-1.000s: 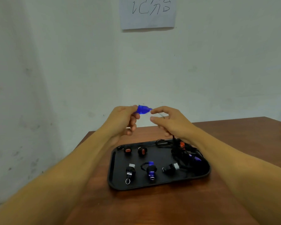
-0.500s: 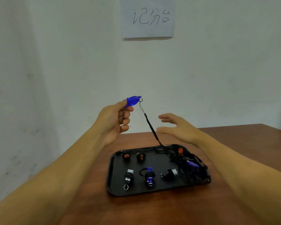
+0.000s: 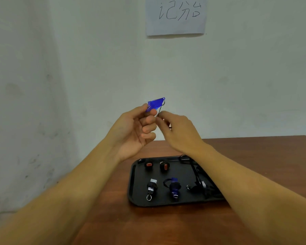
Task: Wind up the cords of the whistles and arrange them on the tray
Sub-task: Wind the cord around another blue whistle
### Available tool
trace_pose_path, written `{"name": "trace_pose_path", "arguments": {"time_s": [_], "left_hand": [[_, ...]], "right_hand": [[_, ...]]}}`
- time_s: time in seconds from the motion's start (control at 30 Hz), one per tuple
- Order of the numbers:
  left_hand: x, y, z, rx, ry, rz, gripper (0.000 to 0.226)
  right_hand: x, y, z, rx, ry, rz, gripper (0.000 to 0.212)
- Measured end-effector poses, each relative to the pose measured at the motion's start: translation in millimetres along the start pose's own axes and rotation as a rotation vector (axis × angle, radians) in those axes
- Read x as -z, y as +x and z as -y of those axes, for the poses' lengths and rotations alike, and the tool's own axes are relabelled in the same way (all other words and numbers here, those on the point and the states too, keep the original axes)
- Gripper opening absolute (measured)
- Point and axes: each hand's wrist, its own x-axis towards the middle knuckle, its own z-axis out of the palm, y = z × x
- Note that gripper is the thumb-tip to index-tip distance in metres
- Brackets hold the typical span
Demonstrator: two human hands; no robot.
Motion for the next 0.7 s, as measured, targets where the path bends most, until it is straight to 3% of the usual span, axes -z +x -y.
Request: {"name": "trace_pose_path", "arguments": {"time_s": [0.07, 0.17, 0.23, 0.33, 0.47, 0.57, 0.7], "left_hand": [[4, 4, 4, -0.041, 0.248, -0.107, 0.026], [22, 9, 14, -0.258, 0.976, -0.280, 0.035], [37, 10, 21, -0.367, 1.434, -0.250, 0.041], [51, 7, 30, -0.329, 1.816, -0.106, 0.039], [54, -7, 40, -0.291, 1.914, 0.161, 0.022], [53, -19, 44, -0.327, 1.697, 0.283, 0.019], [55, -31, 50, -0.393, 1.406, 0.278, 0.020]], "right_hand": [[-6, -3, 6, 0.091, -0.344, 0.188, 0.027], [-2, -4, 16, 0.173, -0.528, 0.400, 0.029], [5, -3, 20, 0.195, -0.546, 0.537, 0.027], [17, 2, 21, 0.197, -0.537, 0.634, 0.024], [25, 4, 17, 0.148, -0.316, 0.653, 0.022], [30, 5, 8, 0.044, -0.095, 0.650, 0.020], [29, -4, -7, -0.076, 0.215, 0.599, 0.023]]}}
